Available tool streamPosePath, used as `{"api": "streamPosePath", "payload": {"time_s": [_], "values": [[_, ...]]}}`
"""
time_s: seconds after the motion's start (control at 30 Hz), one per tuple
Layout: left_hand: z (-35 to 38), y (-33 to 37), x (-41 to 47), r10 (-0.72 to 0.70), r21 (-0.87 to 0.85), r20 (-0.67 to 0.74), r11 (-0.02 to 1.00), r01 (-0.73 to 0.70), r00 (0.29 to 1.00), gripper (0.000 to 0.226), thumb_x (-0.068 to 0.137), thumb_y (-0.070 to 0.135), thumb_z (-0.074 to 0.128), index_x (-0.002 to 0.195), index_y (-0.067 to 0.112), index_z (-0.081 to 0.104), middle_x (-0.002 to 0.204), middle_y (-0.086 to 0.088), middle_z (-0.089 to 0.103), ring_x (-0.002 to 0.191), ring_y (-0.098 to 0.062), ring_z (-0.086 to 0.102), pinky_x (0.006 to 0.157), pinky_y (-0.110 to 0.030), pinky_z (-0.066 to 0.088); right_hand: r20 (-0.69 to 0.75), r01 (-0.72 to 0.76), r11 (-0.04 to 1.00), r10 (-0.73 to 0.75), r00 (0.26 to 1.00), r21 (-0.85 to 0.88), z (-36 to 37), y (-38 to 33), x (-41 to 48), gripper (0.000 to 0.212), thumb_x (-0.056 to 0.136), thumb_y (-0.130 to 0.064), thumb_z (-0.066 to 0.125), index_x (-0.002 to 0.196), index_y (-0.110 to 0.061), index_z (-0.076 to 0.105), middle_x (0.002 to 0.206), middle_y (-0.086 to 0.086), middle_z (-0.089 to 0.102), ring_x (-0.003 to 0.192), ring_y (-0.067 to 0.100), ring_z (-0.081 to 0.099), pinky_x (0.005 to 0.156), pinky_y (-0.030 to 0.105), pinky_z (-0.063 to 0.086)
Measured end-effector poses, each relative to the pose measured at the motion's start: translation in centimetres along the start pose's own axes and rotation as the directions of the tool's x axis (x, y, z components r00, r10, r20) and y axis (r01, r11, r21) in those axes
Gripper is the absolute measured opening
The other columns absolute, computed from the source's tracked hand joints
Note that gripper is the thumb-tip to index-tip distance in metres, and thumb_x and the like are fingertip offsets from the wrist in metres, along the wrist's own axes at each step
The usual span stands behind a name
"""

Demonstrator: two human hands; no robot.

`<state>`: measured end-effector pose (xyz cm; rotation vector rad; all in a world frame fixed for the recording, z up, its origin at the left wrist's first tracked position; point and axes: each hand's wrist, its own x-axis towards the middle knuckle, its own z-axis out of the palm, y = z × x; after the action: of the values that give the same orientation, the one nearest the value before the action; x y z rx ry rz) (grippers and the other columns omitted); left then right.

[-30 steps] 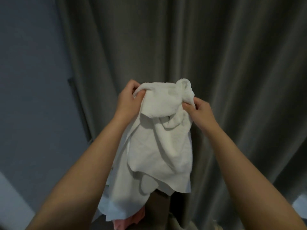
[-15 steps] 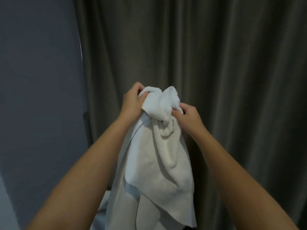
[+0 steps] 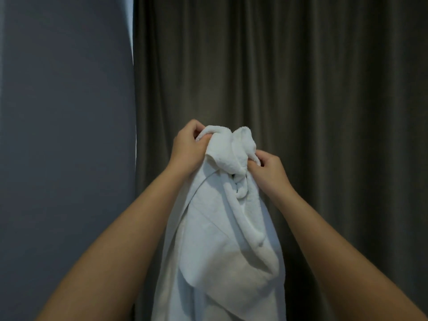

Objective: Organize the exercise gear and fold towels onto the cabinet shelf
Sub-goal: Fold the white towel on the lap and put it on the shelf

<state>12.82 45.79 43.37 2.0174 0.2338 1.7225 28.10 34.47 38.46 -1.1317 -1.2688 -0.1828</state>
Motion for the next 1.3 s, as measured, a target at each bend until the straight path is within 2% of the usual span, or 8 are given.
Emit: {"api": "streamPosePath", "payload": {"time_s": [0.1, 0.3, 0.47, 0.6, 0.8, 0.97, 1.2, 1.3], "values": [[-1.4, 1.1, 1.7, 0.026, 0.020, -0.034, 0.999, -0.026, 0.999, 0.012, 0.088, 0.020, 0.063, 0.079, 0.018, 0.057, 0.074, 0.008, 0.060, 0.066, -0.006, 0.051, 0.060, -0.019, 0.043, 0.012, 0.035, 0.999, -0.034, 0.999, -0.006, 0.5, -1.8, 1.7, 0.026, 0.091, -0.021, 0.060, 0.069, -0.007, 0.059, 0.059, -0.005, 0.056, 0.055, 0.003, 0.048, 0.051, 0.016, 0.040], [-4.6, 3.1, 3.2, 0.025, 0.008, -0.111, 1.000, -0.024, 0.993, 0.013, 0.087, 0.024, 0.066, 0.080, 0.015, 0.058, 0.076, 0.005, 0.062, 0.068, -0.008, 0.054, 0.063, -0.026, 0.048, 0.035, 0.108, 0.993, -0.109, 0.993, 0.040, 2.4, -5.2, 3.3, 0.037, 0.089, -0.022, 0.060, 0.053, -0.025, 0.051, 0.052, -0.012, 0.050, 0.050, 0.000, 0.042, 0.046, 0.013, 0.036], [-8.1, 3.8, 1.6, -0.013, 0.002, -0.178, 1.000, 0.014, 0.984, 0.013, 0.086, 0.023, 0.067, 0.083, 0.013, 0.060, 0.079, 0.002, 0.066, 0.063, 0.000, 0.056, 0.060, -0.019, 0.051, 0.079, 0.107, 0.989, -0.115, 0.990, 0.101, 5.1, -6.6, 2.8, 0.033, 0.088, -0.022, 0.061, 0.064, -0.002, 0.048, 0.057, -0.001, 0.047, 0.055, 0.008, 0.040, 0.052, 0.023, 0.036], [-11.7, 3.9, -1.3, -0.044, -0.022, -0.244, 0.999, 0.040, 0.969, 0.014, 0.085, 0.020, 0.070, 0.074, 0.020, 0.060, 0.063, 0.016, 0.062, 0.056, 0.005, 0.054, 0.051, -0.010, 0.044, 0.152, 0.068, 0.977, -0.100, 0.983, 0.202, 8.1, -7.7, 0.7, 0.034, 0.088, -0.019, 0.063, 0.063, -0.002, 0.048, 0.057, 0.002, 0.045, 0.056, 0.011, 0.040, 0.054, 0.026, 0.035], [-17.5, 4.1, -6.4, -0.068, 0.046, -0.312, 0.995, 0.086, 0.948, 0.017, 0.082, 0.013, 0.072, 0.073, 0.021, 0.060, 0.064, 0.013, 0.061, 0.058, 0.001, 0.053, 0.052, -0.013, 0.044, 0.274, 0.004, 0.953, -0.091, 0.957, 0.303, 13.3, -9.6, -3.2, 0.032, 0.088, -0.015, 0.064, 0.066, 0.003, 0.048, 0.058, 0.003, 0.043, 0.054, 0.009, 0.038, 0.049, 0.020, 0.034], [-22.5, 4.0, -10.7, -0.109, 0.129, -0.321, 0.979, 0.158, 0.941, 0.014, 0.082, 0.022, 0.073, 0.075, 0.025, 0.061, 0.073, 0.008, 0.065, 0.066, -0.004, 0.057, 0.058, -0.016, 0.047, 0.354, -0.060, 0.933, -0.074, 0.932, 0.355, 17.5, -10.5, -7.1, 0.032, 0.088, -0.013, 0.063, 0.072, 0.011, 0.049, 0.063, 0.007, 0.044, 0.059, 0.013, 0.039, 0.052, 0.022, 0.033], [-29.1, 1.2, -20.2, -0.225, 0.202, -0.316, 0.933, 0.297, 0.922, 0.012, 0.085, 0.024, 0.070, 0.077, 0.022, 0.060, 0.067, 0.014, 0.061, 0.063, -0.002, 0.054, 0.057, -0.016, 0.046, 0.514, -0.193, 0.922, -0.009, 0.858, 0.337, 24.8, -9.5, -15.6, 0.019, 0.085, -0.011, 0.063, 0.067, -0.007, 0.058, 0.058, -0.009, 0.049, 0.055, 0.003, 0.041, 0.052, 0.017, 0.036], [-32.0, -0.4, -24.0, -0.284, 0.213, -0.309, 0.910, 0.357, 0.908, 0.014, 0.085, 0.022, 0.070, 0.076, 0.023, 0.060, 0.066, 0.014, 0.061, 0.063, -0.002, 0.054, 0.057, -0.017, 0.045, 0.586, -0.247, 0.918, 0.021, 0.810, 0.309, 27.9, -8.7, -19.4, 0.020, 0.085, -0.013, 0.064, 0.081, 0.006, 0.060, 0.068, 0.011, 0.054, 0.065, 0.009, 0.046, 0.060, 0.025, 0.038]]}}
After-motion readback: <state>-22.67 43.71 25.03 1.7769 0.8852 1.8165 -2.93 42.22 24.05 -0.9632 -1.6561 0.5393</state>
